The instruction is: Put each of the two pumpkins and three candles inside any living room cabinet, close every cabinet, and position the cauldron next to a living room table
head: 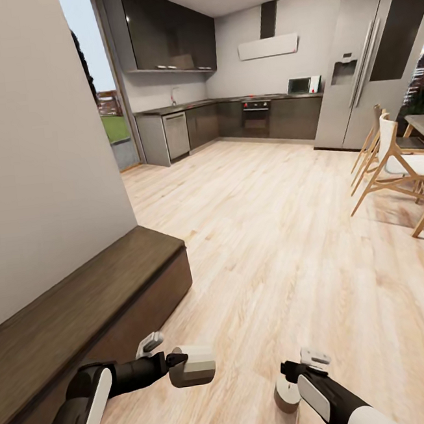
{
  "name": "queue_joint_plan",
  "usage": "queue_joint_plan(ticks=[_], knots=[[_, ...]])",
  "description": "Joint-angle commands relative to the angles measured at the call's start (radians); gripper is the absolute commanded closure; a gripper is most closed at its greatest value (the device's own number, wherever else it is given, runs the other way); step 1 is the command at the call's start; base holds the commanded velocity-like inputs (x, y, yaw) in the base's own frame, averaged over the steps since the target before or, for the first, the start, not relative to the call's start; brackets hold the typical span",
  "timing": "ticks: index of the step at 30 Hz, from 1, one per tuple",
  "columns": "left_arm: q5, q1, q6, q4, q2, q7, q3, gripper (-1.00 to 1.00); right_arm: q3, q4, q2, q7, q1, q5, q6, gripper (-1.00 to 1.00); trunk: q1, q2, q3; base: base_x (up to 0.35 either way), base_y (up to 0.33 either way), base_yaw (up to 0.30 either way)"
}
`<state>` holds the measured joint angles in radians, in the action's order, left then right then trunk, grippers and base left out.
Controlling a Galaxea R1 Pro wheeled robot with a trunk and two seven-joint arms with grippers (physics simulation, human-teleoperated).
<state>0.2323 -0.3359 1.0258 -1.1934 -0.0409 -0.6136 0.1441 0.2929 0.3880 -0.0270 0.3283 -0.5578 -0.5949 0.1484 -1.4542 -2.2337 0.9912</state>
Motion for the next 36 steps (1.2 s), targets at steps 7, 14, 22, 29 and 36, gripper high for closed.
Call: queue_joint_plan(ticks=[7, 14, 22, 29, 36], knots=[[0.002, 0.000, 0.000, 0.000, 0.000, 0.000, 0.000, 1.00, -0.003, 0.000, 0.002, 0.000, -0.001, 0.001, 0.043, -1.00, -0.027, -0.049, 0.022, 0.000, 0.000, 0.000], [0.002, 0.000, 0.000, 0.000, 0.001, 0.000, 0.000, 1.00, -0.003, 0.000, 0.002, 0.000, -0.001, 0.001, 0.045, -1.00, -0.054, -0.098, 0.044, 0.000, 0.000, 0.000], [0.002, 0.000, 0.000, 0.000, 0.001, 0.000, 0.000, 1.00, -0.003, 0.000, 0.001, 0.000, -0.001, 0.000, 0.044, -1.00, -0.084, -0.154, 0.069, 0.000, 0.000, 0.000], [0.002, 0.000, 0.000, 0.000, 0.001, 0.000, 0.000, 1.00, -0.003, 0.000, 0.001, 0.000, 0.000, 0.000, 0.039, -1.00, -0.111, -0.203, 0.091, 0.000, 0.000, 0.000], [0.002, 0.000, 0.000, 0.000, 0.001, 0.000, 0.000, 1.00, -0.003, 0.000, 0.001, 0.000, 0.001, 0.000, 0.039, -1.00, -0.138, -0.252, 0.113, 0.000, 0.000, 0.000]])
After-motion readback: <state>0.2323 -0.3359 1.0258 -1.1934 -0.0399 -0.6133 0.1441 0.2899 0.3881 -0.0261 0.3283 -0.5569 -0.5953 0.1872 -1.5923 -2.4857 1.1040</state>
